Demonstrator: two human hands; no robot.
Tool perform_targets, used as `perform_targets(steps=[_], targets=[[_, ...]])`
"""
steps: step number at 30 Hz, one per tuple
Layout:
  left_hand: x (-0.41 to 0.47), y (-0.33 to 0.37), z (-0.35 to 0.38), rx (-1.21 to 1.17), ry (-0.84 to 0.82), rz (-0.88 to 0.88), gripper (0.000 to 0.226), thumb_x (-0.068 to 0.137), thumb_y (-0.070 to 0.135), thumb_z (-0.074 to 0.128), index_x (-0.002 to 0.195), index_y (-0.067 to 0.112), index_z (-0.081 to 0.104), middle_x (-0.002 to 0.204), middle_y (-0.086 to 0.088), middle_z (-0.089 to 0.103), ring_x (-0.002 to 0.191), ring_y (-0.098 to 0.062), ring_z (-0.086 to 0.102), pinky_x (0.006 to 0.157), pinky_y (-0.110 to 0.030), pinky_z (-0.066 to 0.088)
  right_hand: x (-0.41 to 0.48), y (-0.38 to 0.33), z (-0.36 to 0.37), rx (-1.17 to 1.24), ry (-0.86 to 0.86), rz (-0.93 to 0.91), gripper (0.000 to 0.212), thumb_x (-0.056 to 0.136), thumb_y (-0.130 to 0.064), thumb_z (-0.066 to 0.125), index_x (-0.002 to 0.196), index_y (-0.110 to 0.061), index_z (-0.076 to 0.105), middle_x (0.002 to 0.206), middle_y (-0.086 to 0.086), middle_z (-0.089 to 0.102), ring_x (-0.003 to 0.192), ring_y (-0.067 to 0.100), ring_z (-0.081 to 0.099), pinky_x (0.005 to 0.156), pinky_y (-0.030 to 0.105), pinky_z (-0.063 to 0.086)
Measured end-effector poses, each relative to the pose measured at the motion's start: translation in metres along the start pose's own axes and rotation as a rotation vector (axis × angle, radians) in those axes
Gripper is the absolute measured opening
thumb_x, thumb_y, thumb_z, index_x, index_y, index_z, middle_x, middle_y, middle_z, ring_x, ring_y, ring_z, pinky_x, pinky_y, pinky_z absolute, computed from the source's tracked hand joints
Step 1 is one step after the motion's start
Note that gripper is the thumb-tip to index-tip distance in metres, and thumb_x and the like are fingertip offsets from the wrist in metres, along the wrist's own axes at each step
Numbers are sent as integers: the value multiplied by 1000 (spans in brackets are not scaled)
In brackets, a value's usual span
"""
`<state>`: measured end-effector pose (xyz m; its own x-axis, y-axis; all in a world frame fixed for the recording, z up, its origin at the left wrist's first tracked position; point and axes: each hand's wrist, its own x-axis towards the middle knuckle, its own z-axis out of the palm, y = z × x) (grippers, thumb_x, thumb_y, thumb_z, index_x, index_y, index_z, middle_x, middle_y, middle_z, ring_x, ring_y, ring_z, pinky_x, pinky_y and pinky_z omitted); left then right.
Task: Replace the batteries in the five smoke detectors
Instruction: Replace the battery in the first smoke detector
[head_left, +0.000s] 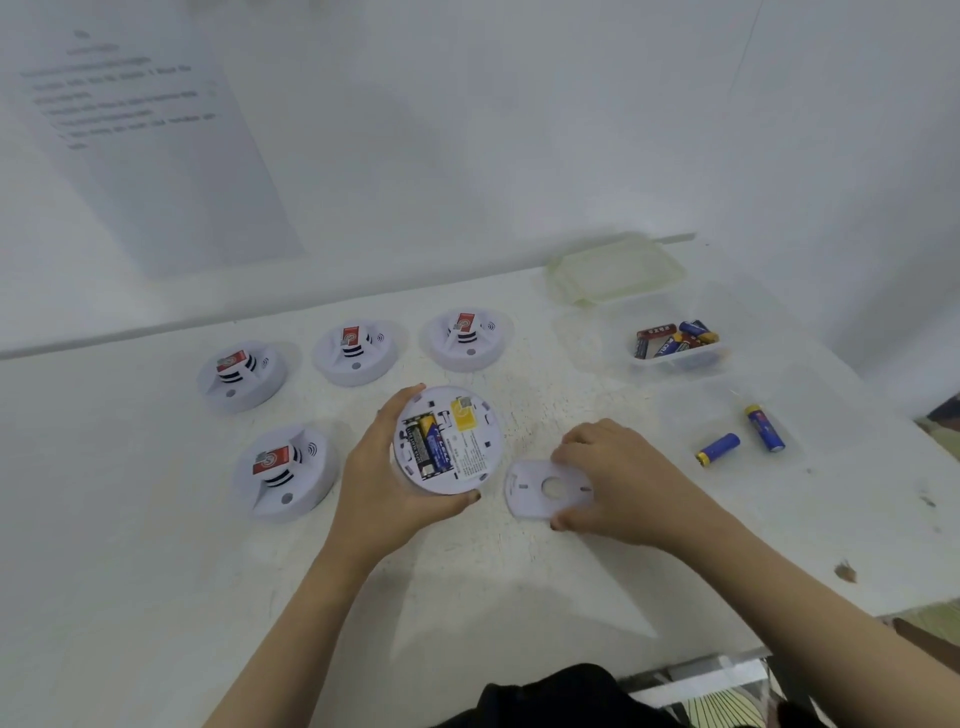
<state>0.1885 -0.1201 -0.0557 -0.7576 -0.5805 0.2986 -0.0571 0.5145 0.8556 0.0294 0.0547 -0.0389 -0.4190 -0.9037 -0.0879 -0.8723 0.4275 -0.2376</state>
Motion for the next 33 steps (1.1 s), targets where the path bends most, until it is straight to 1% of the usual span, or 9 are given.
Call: perform_targets(steps=[4,7,10,14,17,22,25,29,33], targets=[[-3,-1,-1,1,-16,-5,91,44,42,85,125,37,45,116,26,59,109,4,57,85,-9,48,-1,2,-2,211,64,77,51,73,-48,69,112,-20,52,107,-6,50,99,11,46,80,21,39],[-4,0,-1,-10,-20,-35,91,42,43,84,122,43,43,114,31,58,107,6,58,84,-10,50,1,-1,-8,421,241,134,52,70,-44,74,111,-21,53,100,-6,53,91,10,52,72,17,40],[-5,3,1,-17,-50,-50,93,40,43,84,122,46,41,114,34,58,105,8,58,82,-9,49,4,-8,-19,550,321,22,54,69,-40,79,114,-25,55,102,-10,57,91,2,54,73,13,40],[-6,9,4,-15,-92,-54,98,41,40,87,126,46,39,121,32,56,108,7,58,85,-12,50,9,-21,-30,420,232,-219,58,69,-37,80,121,-27,56,112,-12,53,101,5,45,85,8,31],[-7,12,5,-2,-111,-56,105,42,24,96,132,36,43,121,29,57,110,7,57,86,-13,50,14,-26,-33,343,206,-329,58,68,-36,75,122,-23,57,110,-6,53,101,10,42,88,16,33],[-8,18,2,2,-127,-49,107,44,14,98,137,25,45,120,22,61,113,2,58,88,-18,52,17,-28,-37,347,180,-354,60,68,-34,74,124,-22,56,111,-5,52,103,13,41,90,23,36],[-10,22,-1,11,-126,-39,106,44,12,97,136,23,46,118,24,61,108,7,57,84,-10,48,17,-28,-35,380,183,-367,58,68,-36,74,123,-24,57,109,-8,52,101,10,41,89,18,34],[-12,23,-2,6,-127,-41,106,44,15,97,137,23,46,117,26,60,107,5,58,83,-10,48,15,-28,-33,430,223,-389,57,69,-44,69,122,-25,57,109,-9,52,100,5,42,87,8,30],[-14,24,-2,-12,-141,-25,105,45,14,96,137,25,46,118,23,61,109,-1,60,84,-14,50,13,-34,-35,381,233,-403,57,71,-49,63,122,-26,57,110,-8,54,101,5,43,90,18,32]])
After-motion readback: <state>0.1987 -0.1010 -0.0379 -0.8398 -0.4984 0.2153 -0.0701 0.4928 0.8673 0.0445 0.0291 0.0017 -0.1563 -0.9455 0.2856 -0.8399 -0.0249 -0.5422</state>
